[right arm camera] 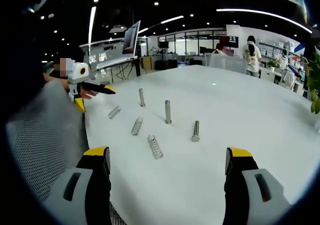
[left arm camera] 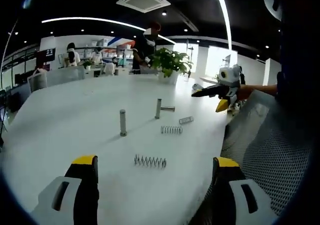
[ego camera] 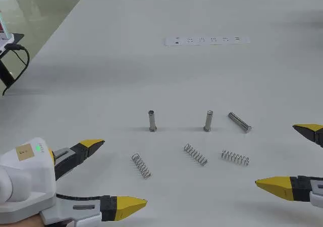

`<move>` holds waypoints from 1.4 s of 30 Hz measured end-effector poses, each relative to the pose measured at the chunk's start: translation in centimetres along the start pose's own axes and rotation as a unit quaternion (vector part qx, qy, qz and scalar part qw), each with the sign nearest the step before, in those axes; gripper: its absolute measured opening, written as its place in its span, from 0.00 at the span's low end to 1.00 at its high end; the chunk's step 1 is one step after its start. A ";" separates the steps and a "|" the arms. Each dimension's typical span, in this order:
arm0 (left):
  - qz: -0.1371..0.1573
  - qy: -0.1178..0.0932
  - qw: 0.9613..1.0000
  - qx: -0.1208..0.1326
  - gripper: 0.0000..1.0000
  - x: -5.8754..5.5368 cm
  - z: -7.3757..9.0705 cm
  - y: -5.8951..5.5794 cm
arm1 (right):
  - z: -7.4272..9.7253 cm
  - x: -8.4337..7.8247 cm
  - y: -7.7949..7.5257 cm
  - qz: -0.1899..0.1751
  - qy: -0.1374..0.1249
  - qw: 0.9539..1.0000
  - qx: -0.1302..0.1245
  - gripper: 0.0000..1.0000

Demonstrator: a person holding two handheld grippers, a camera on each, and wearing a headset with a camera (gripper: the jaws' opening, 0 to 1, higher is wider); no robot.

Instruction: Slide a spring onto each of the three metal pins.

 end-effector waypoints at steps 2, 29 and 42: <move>-0.001 0.001 1.000 -0.002 0.89 0.0 0.0 0.0 | 0.2 -0.1 0.0 0.000 -0.001 1.000 -0.003 0.95; -0.014 -0.004 1.000 -0.006 0.88 0.3 0.3 -0.6 | 0.7 0.0 1.3 0.006 -0.002 1.000 -0.009 0.95; -0.002 -0.008 1.000 0.003 0.87 0.3 0.3 -0.3 | 0.4 0.2 1.1 0.009 0.008 1.000 0.004 0.94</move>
Point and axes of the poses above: the centre of the closed fingertips' face, and the gripper's own axes: z roughly backward along the fingers, y roughly to its left, x roughly out of its top, the point moved 5 cm from there along z, roughly backward along the fingers, and after that the axes turned 10 degrees about x, right-handed, at the moved point
